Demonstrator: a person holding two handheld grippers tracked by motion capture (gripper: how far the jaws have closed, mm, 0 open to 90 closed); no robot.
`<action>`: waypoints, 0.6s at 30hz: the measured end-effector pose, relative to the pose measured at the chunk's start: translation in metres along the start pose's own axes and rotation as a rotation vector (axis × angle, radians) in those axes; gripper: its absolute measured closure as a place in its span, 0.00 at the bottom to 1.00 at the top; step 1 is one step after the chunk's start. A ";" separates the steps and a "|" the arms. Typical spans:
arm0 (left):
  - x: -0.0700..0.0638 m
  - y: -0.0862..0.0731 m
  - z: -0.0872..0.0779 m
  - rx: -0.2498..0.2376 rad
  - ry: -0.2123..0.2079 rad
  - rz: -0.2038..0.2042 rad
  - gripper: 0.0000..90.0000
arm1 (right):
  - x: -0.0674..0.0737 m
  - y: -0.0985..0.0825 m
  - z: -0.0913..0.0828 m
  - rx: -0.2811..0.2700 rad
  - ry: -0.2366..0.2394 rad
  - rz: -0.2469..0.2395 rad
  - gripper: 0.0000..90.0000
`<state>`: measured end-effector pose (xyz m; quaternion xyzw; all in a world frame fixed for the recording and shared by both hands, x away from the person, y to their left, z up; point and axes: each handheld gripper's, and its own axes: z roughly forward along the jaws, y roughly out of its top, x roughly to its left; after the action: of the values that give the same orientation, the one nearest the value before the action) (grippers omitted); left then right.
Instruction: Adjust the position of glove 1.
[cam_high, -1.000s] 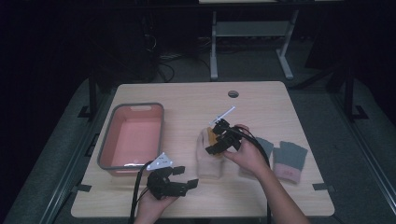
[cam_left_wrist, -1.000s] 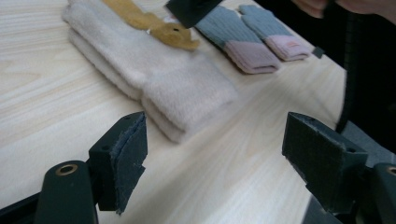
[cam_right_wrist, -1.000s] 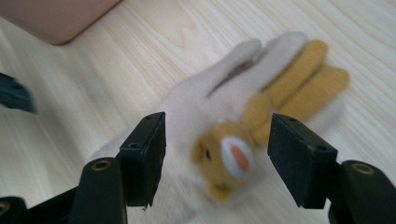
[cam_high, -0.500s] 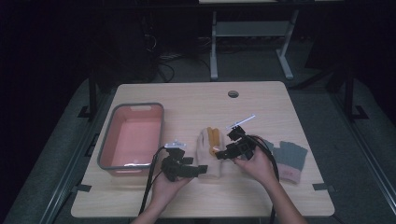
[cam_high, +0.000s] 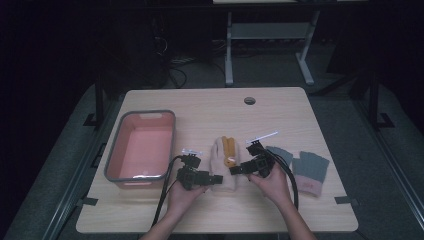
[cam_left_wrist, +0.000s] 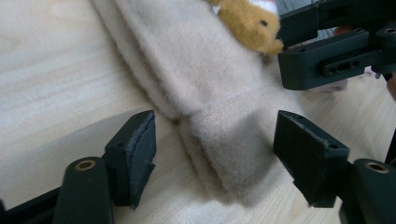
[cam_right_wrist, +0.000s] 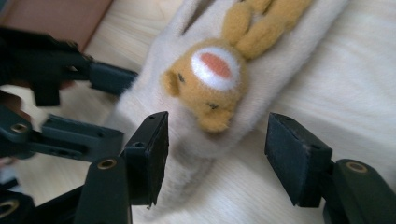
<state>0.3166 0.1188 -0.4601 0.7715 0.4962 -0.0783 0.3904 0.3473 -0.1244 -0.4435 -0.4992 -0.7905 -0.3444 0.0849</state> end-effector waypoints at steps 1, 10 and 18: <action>0.000 0.000 0.000 0.004 0.001 0.001 0.36 | -0.001 -0.001 0.001 -0.003 0.009 0.017 0.45; 0.001 0.001 0.002 0.006 -0.012 -0.014 0.43 | -0.003 -0.009 0.008 0.001 0.025 0.074 0.49; 0.003 0.001 0.003 0.006 -0.035 -0.023 0.51 | -0.009 -0.016 0.011 -0.022 0.084 0.153 0.50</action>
<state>0.3200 0.1185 -0.4635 0.7655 0.4979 -0.0979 0.3956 0.3402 -0.1285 -0.4631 -0.5444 -0.7419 -0.3661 0.1386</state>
